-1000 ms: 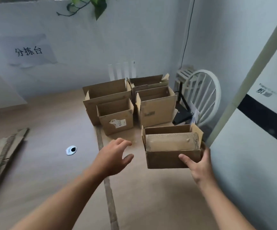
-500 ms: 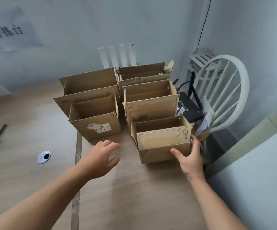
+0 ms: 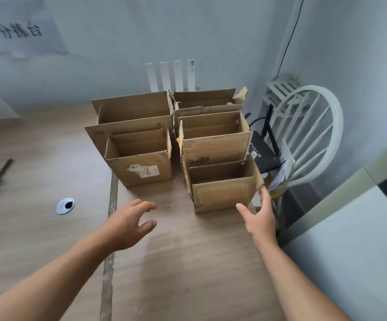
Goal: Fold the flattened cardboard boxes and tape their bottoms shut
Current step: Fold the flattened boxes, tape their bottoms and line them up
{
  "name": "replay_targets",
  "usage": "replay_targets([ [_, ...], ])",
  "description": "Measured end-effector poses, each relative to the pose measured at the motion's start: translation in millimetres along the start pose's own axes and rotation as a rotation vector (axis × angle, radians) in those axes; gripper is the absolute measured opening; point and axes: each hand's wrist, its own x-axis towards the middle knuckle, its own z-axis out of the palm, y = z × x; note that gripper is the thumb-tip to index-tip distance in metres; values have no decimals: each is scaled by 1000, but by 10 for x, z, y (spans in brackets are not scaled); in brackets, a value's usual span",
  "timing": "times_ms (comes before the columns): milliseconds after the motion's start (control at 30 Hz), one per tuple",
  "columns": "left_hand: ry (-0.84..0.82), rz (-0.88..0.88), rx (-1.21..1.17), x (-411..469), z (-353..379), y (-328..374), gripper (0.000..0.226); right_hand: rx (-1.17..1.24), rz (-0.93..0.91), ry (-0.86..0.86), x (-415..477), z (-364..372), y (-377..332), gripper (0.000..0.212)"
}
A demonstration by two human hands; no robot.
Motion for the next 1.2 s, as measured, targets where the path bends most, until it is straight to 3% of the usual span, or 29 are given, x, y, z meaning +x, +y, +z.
replay_targets([
  [167, 31, -15, 25, -610, -142, -189, 44, -72, 93, 78, -686, -179, -243, 69],
  [300, 43, -70, 38, -1363, -303, -404, 44, -268, -54, -116, -1591, -76, -539, 37],
  [400, 69, -130, 29, -2096, -429, -620, 41, -380, -233, -264, -2357, 180, -894, 27],
  [667, 141, -296, 189, -3984, -707, -1434, 43, -735, -772, -497, -4145, 1212, -2025, 37],
  [867, 212, -399, 282, -4668, -982, -2104, 45, -1029, -1048, -449, -4830, 1909, -2523, 37],
  [1000, 205, -468, 264, -4825, -1037, -2610, 47, -1122, -1142, -463, -5008, 2436, -2693, 35],
  [1200, 121, -531, 277, -4649, -1229, -3441, 46, -1127, -1128, -558, -4881, 3381, -2837, 34],
])
